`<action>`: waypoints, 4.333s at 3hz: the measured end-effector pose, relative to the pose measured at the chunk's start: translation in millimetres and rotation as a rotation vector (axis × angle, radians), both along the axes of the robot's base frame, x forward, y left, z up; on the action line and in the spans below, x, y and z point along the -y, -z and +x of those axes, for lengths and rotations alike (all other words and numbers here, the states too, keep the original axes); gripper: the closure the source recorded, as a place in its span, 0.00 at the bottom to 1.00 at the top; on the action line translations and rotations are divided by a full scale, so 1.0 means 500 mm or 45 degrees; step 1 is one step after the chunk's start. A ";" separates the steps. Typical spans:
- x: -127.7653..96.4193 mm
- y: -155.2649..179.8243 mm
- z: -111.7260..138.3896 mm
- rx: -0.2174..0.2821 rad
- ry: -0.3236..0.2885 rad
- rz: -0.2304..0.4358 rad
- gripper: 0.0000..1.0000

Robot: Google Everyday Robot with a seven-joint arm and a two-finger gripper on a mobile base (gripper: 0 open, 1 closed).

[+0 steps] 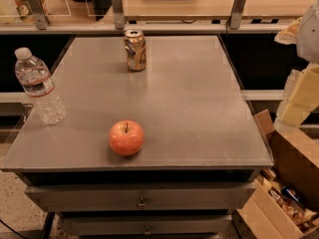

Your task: Pick apple

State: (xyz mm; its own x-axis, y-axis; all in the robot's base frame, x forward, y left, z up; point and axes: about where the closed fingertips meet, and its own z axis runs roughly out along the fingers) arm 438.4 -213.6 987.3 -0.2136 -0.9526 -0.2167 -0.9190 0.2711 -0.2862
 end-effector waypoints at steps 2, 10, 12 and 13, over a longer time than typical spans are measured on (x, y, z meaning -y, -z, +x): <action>-0.066 0.000 -0.018 0.016 -0.070 0.065 0.00; -0.609 0.215 -0.004 -0.098 -0.710 0.738 0.00; -0.606 0.263 0.004 -0.108 -0.745 0.781 0.00; -0.605 0.278 0.002 -0.124 -0.777 0.771 0.00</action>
Offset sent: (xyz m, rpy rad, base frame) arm -0.0265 0.0920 -0.0052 0.1477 -0.0154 0.1569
